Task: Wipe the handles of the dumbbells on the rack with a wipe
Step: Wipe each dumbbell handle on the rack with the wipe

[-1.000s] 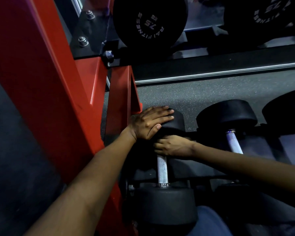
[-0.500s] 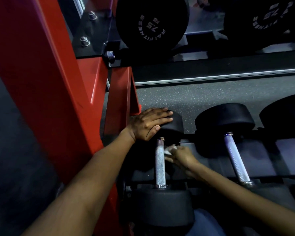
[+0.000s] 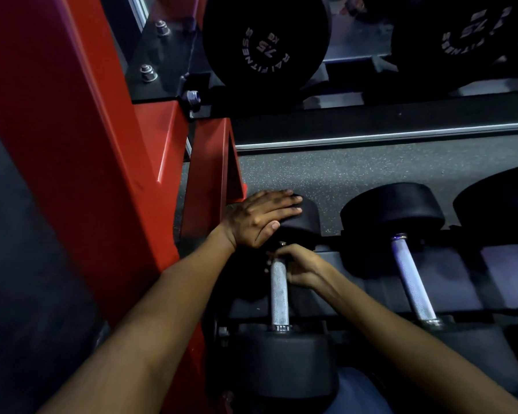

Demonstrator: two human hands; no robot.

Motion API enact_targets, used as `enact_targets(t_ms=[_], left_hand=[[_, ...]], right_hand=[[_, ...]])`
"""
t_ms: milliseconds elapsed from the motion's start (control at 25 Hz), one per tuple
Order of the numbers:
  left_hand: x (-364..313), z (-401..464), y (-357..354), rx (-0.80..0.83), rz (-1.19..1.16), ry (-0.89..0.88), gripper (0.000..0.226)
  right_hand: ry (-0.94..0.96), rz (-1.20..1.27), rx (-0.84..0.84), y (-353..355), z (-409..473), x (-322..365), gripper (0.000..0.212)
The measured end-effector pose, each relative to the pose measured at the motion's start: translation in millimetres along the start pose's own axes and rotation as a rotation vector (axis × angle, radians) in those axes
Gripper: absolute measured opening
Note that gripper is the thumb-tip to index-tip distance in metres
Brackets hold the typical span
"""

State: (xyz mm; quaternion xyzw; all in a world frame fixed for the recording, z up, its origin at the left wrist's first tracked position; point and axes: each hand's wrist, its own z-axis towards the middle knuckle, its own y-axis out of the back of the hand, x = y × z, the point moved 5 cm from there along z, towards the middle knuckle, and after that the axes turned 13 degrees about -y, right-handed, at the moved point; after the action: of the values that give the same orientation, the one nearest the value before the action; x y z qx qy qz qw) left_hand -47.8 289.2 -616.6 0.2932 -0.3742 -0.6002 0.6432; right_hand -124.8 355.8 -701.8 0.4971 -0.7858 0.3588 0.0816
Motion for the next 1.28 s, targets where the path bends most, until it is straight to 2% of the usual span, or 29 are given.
enact_targets(t_ms=[120, 200, 280, 320, 400, 440, 480, 520, 600, 640, 720, 760, 800, 840, 880, 920, 1000, 1040, 1080, 1120, 1160, 1200, 1280], left_hand=[[-1, -1, 0, -0.009, 0.011, 0.003, 0.056], [0, 1, 0, -0.005, 0.007, 0.005, 0.057], [-1, 0, 0, -0.002, 0.009, 0.003, 0.056], [-1, 0, 0, -0.002, 0.015, 0.003, 0.056], [0, -1, 0, -0.005, 0.024, -0.001, 0.055], [0, -2, 0, -0.006, 0.025, -0.003, 0.054], [0, -1, 0, -0.004, 0.025, -0.004, 0.054], [0, -1, 0, -0.004, 0.026, -0.006, 0.055], [0, -1, 0, -0.006, 0.022, -0.009, 0.054], [-1, -1, 0, -0.008, 0.021, -0.011, 0.053], [-2, -1, -1, -0.011, 0.027, -0.021, 0.050], [-2, -1, -1, -0.011, 0.028, -0.023, 0.050], [-1, -1, 0, -0.012, 0.028, -0.018, 0.051], [0, 0, 0, -0.010, 0.021, -0.010, 0.053], [1, 0, 1, -0.005, 0.009, -0.003, 0.054], [1, 0, 0, 0.000, 0.004, -0.003, 0.054], [-2, -1, -1, 0.001, 0.014, -0.016, 0.053], [-1, -1, -1, 0.000, 0.013, -0.019, 0.053], [0, -1, -1, -0.001, 0.009, -0.014, 0.053], [0, -1, -1, -0.002, 0.006, -0.007, 0.052], [0, -1, -1, -0.004, 0.009, -0.002, 0.052], [0, -1, 0, -0.005, 0.011, 0.000, 0.051], [0, -1, 1, -0.005, 0.004, -0.003, 0.051]], right_hand=[[0.010, 0.090, 0.058, -2, 7, -4, 0.033], [0.047, 0.049, -0.137, -3, 7, -4, 0.024], [0.172, 0.103, -0.354, 8, 5, -1, 0.023], [0.253, 0.100, -0.422, 18, 3, -2, 0.025], [0.443, -0.058, -0.472, 35, -7, -7, 0.023], [0.585, -0.219, -0.475, 39, -19, -5, 0.019], [0.807, -0.503, -0.477, 35, -36, 1, 0.018], [1.058, -0.870, -0.446, 23, -53, 9, 0.027], [1.504, -1.660, -0.233, 5, -61, 6, 0.040], [1.601, -1.913, -0.179, 8, -55, 1, 0.040], [1.553, -2.151, -0.008, 14, -47, -13, 0.042], [1.474, -2.239, 0.161, 14, -48, -25, 0.044], [1.511, -2.279, 0.338, 13, -51, -34, 0.043], [1.566, -2.312, 0.423, 6, -56, -35, 0.039], [1.543, -2.394, 0.455, -1, -54, -32, 0.035], [1.404, -2.471, 0.357, -17, -55, -21, 0.033], [0.907, -2.628, 0.065, -42, -48, -12, 0.029], [0.705, -2.627, 0.076, -42, -44, -24, 0.030], [0.556, -2.552, 0.143, -37, -46, -37, 0.032], [0.572, -2.351, 0.244, -30, -56, -48, 0.033], [0.704, -2.099, 0.327, -21, -70, -52, 0.031], [0.732, -1.911, 0.380, -3, -84, -47, 0.032], [0.567, -1.745, 0.337, 36, -95, -35, 0.042]])
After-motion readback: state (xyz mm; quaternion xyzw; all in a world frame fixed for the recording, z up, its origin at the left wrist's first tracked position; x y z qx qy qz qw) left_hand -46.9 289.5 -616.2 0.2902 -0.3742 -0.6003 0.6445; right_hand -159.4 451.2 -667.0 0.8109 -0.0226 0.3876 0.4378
